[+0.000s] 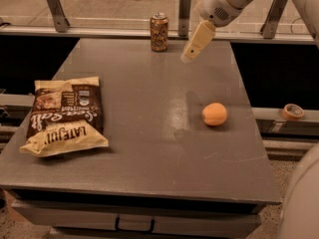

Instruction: Move orange can near brown chip bag

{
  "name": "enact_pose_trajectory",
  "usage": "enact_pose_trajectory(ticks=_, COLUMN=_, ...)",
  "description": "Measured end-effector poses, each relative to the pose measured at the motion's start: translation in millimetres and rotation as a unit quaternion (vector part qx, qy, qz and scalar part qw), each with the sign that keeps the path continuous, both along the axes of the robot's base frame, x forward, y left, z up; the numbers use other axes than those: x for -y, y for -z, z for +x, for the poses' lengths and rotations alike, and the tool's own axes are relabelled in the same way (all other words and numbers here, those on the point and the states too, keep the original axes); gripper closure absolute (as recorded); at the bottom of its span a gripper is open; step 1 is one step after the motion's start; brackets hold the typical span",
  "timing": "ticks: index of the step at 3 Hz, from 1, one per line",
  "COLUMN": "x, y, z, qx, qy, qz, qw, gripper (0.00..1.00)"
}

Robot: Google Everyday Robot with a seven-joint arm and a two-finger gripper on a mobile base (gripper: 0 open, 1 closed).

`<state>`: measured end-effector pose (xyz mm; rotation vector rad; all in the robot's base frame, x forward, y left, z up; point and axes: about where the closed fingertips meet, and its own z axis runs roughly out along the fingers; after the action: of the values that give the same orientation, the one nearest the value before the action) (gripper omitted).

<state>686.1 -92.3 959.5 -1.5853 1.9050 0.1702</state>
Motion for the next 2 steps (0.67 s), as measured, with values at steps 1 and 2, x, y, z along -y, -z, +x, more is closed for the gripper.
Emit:
enact_pose_trajectory(ticks=1, x=-5.6, y=15.7, z=28.1, qx=0.004, qy=0.026, qz=0.032, qw=0.9992, gripper=0.0)
enact_pose_trajectory(ticks=2, x=-14.0, y=37.6, z=79.9, qx=0.018, qy=0.065, qz=0.086, qw=0.9941, gripper=0.0)
